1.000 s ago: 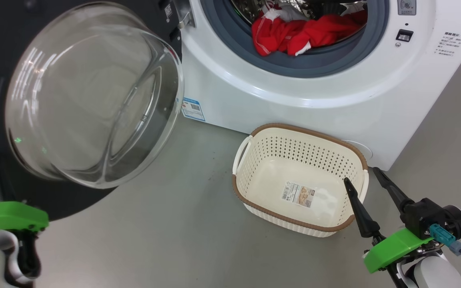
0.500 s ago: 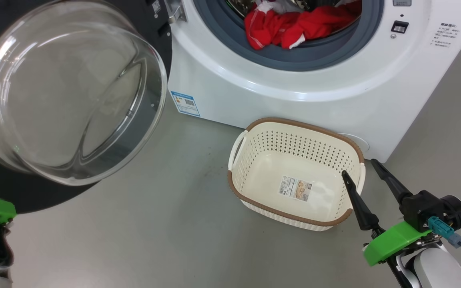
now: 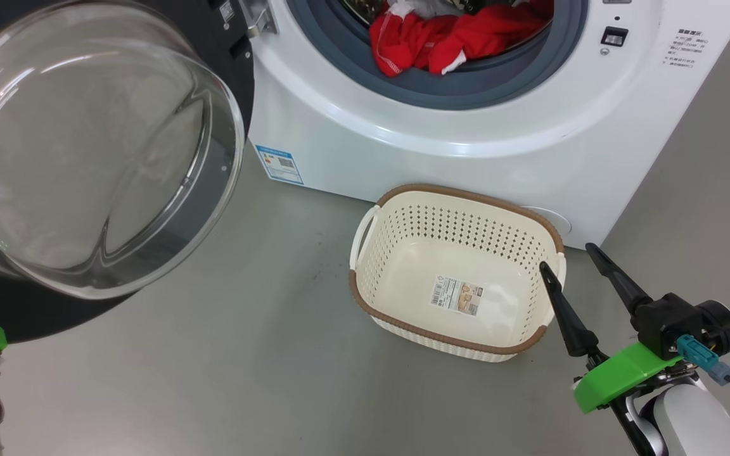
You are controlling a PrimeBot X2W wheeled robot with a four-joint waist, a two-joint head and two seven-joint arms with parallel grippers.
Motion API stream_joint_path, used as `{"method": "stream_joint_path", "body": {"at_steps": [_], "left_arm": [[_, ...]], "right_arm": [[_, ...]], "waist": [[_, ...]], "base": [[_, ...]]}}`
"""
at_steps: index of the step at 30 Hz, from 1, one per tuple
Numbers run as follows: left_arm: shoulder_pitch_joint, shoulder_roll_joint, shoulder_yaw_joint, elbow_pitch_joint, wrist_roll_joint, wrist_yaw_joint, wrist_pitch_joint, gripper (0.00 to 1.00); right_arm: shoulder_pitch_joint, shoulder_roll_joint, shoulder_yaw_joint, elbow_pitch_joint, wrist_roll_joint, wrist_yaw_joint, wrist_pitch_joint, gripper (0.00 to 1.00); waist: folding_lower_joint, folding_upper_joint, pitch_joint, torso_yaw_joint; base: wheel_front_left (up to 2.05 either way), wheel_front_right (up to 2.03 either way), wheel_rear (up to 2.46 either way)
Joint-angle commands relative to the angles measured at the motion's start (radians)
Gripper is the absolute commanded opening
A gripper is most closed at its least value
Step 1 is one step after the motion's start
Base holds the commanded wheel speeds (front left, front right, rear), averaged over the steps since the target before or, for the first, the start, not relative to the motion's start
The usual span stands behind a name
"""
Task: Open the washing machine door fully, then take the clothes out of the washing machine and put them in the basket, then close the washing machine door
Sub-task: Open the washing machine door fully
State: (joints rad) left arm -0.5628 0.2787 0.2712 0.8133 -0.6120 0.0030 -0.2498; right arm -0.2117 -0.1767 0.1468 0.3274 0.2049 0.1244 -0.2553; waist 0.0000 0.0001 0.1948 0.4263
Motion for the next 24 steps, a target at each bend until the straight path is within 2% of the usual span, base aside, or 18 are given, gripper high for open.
{"method": "stream_joint_path", "body": {"at_steps": [1,2,3,4,5,9,16,24], "left_arm": [[-0.029,0.068,0.038,-0.018,0.018,0.003,-0.012,0.0],[-0.025,0.062,0.038,-0.024,0.028,0.004,-0.012,0.0],[-0.021,0.051,0.035,-0.03,0.033,0.001,-0.012,0.11],[-0.017,0.045,0.038,-0.033,0.034,0.0,-0.012,0.83],[-0.012,0.041,0.045,-0.044,0.04,0.005,-0.012,1.0],[0.027,0.013,0.079,-0.138,0.072,0.03,-0.012,1.0],[0.127,-0.046,0.053,-0.399,0.147,0.02,-0.012,1.0],[0.241,-0.075,-0.05,-0.645,0.181,-0.046,0.02,1.0]], "right_arm": [[-0.024,0.004,0.024,-0.022,-0.007,0.006,-0.006,1.0],[-0.024,0.006,0.023,-0.023,-0.007,0.006,-0.006,1.0],[-0.023,0.009,0.021,-0.024,-0.007,0.006,-0.006,1.0],[-0.022,0.011,0.021,-0.025,-0.007,0.006,-0.006,1.0],[-0.02,0.014,0.019,-0.026,-0.007,0.006,-0.006,1.0],[-0.009,0.026,0.007,-0.031,-0.004,0.006,-0.006,1.0],[0.013,0.05,-0.025,-0.045,-0.004,0.006,-0.006,1.0],[0.024,0.075,-0.061,-0.081,-0.021,0.006,-0.006,1.0]], "waist": [[0.0,-0.0001,-0.003,-0.002],[0.0,-0.0001,-0.007,-0.002],[0.0,-0.0001,-0.01,-0.002],[0.0,-0.0001,-0.014,-0.003],[0.0,-0.0001,-0.02,-0.004],[0.0,-0.0001,-0.04,-0.009],[0.0,-0.0001,-0.073,-0.034],[0.0,-0.0001,-0.09,-0.106]], "base": [[0.0,0.0,0.0],[0.0,0.0,0.0],[0.0,0.0,0.0],[0.0,0.0,0.0],[0.0,0.0,0.0],[0.0,0.0,0.0],[0.0,0.0,0.0],[0.0,0.0,0.0]]}}
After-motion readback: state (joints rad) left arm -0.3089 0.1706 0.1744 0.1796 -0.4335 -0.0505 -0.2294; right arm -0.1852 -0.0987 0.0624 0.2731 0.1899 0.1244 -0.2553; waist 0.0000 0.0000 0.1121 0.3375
